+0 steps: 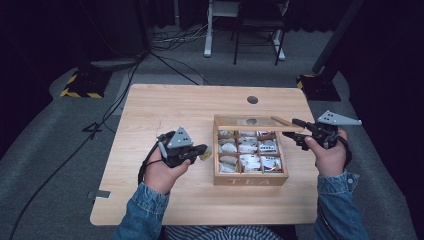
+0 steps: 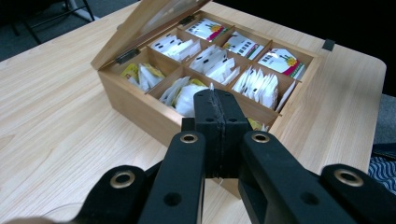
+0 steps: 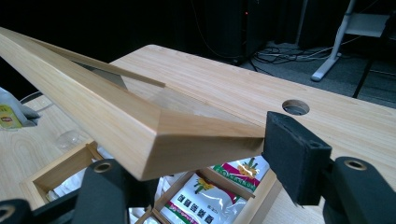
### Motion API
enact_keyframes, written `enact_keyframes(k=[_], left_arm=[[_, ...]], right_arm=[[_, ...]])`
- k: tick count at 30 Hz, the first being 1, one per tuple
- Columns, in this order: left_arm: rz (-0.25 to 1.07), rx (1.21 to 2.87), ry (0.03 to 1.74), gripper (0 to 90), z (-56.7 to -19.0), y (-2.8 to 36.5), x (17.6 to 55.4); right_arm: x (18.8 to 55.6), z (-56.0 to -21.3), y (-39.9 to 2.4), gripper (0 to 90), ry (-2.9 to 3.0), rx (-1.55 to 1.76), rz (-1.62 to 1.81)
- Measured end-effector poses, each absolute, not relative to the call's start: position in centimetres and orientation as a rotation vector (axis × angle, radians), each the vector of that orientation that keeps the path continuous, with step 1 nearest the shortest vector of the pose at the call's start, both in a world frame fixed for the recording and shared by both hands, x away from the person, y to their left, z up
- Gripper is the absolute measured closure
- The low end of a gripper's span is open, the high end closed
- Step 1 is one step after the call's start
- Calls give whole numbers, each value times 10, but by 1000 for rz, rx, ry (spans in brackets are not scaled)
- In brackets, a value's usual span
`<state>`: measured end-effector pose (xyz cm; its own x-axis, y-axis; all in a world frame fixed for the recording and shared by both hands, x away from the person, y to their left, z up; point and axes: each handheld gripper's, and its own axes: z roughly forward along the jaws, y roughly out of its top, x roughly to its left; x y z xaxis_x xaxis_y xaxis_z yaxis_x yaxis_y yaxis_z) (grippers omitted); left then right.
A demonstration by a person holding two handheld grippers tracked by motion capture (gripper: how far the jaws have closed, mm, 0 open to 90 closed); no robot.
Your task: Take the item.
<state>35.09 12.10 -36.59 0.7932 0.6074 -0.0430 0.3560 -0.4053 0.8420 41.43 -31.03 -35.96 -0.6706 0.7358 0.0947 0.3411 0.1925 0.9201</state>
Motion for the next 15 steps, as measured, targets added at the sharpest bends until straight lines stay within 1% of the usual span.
enact_keyframes(k=[3,7,8,15], left_arm=[[328,2026,731,893,-364,127,350],[339,2028,744,892,-361,136,350],[359,2031,747,892,-360,140,350],[363,2020,792,892,-357,157,349]], right_arm=[[414,-360,-310,398,2107,1009,1473],[414,-359,-310,397,2106,1017,1471],[414,-359,-310,396,2107,1018,1471],[416,-360,-309,386,2113,1019,1469]])
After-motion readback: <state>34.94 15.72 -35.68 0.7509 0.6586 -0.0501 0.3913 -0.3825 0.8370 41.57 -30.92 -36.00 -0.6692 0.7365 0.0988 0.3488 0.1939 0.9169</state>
